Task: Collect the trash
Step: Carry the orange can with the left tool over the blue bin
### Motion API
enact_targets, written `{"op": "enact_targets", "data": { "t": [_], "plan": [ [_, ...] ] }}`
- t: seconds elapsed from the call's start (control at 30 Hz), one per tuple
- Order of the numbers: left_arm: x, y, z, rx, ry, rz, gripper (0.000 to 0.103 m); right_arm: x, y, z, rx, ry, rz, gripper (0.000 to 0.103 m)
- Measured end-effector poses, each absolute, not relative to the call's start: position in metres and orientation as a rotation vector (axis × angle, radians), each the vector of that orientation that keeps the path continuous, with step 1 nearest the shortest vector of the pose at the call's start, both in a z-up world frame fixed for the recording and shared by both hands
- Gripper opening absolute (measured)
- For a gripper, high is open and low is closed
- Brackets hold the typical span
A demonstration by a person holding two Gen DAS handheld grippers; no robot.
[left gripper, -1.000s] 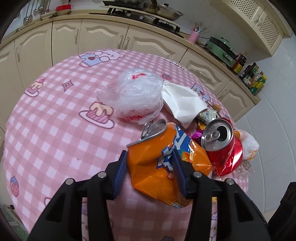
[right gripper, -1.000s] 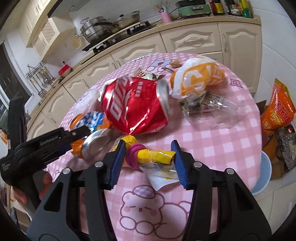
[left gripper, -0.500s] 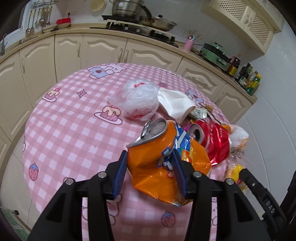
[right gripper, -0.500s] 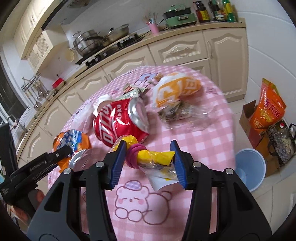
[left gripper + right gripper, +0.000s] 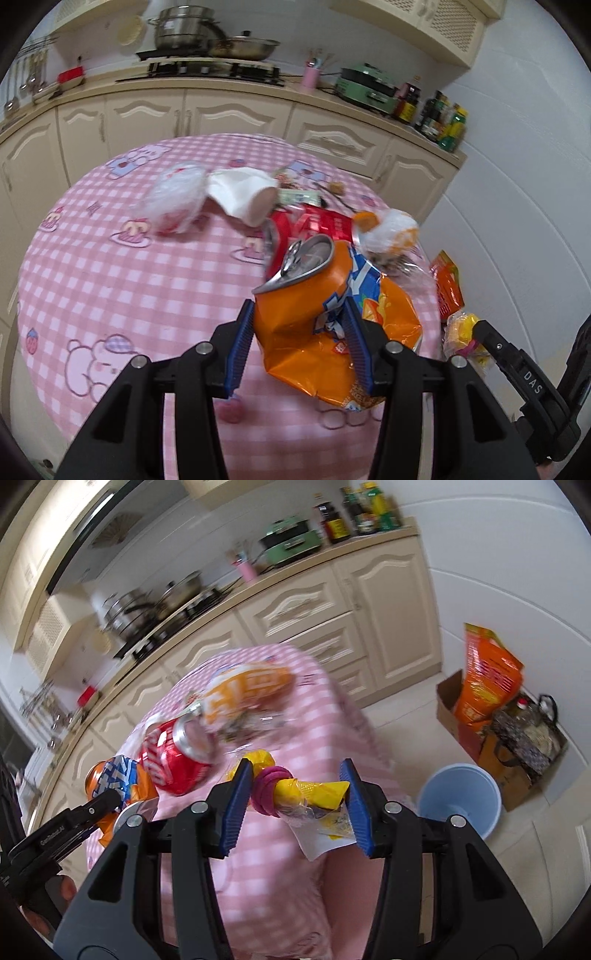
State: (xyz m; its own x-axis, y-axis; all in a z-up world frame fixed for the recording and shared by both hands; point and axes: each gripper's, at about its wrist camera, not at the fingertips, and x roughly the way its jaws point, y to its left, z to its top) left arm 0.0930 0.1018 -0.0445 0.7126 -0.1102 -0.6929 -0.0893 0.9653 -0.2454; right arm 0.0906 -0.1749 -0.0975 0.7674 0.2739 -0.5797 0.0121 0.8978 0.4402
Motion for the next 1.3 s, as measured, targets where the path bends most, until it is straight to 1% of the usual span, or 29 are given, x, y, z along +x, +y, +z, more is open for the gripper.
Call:
{"op": "enact_targets", "data": {
  "t": [0.4, 0.7, 0.93, 1.1, 1.17, 1.23, 1.27, 1.3],
  "plan": [
    [0.116, -0.028, -0.053, -0.042, 0.819, -0.207, 0.047, 0.061, -0.28, -0.134, 0.585, 0.674, -0.072, 0.048],
    [0.143, -0.14, -0.094, 0.103, 0.952, -0.387, 0.047, 0.044, -0.354, -0.17, 0.686, 0.704, -0.249, 0.048],
    [0.165, -0.197, -0.125, 0.157, 1.038, -0.464, 0.047, 0.049, -0.391, -0.188, 0.71, 0.745, -0.333, 0.048],
    [0.179, -0.215, -0.143, 0.174, 1.077, -0.455, 0.047, 0.072, -0.403, -0.205, 0.724, 0.796, -0.33, 0.048],
    [0.185, -0.216, -0.148, 0.173, 1.086, -0.438, 0.047, 0.087, -0.405, -0.211, 0.744, 0.81, -0.29, 0.049],
    [0.192, -0.215, -0.151, 0.168, 1.096, -0.419, 0.047, 0.099, -0.406, -0.212, 0.75, 0.811, -0.272, 0.053],
    [0.196, -0.215, -0.154, 0.166, 1.099, -0.406, 0.047, 0.104, -0.407, -0.212, 0.747, 0.814, -0.26, 0.055],
    [0.199, -0.215, -0.155, 0.166, 1.102, -0.397, 0.047, 0.112, -0.407, -0.212, 0.748, 0.816, -0.243, 0.062]
  ]
}}
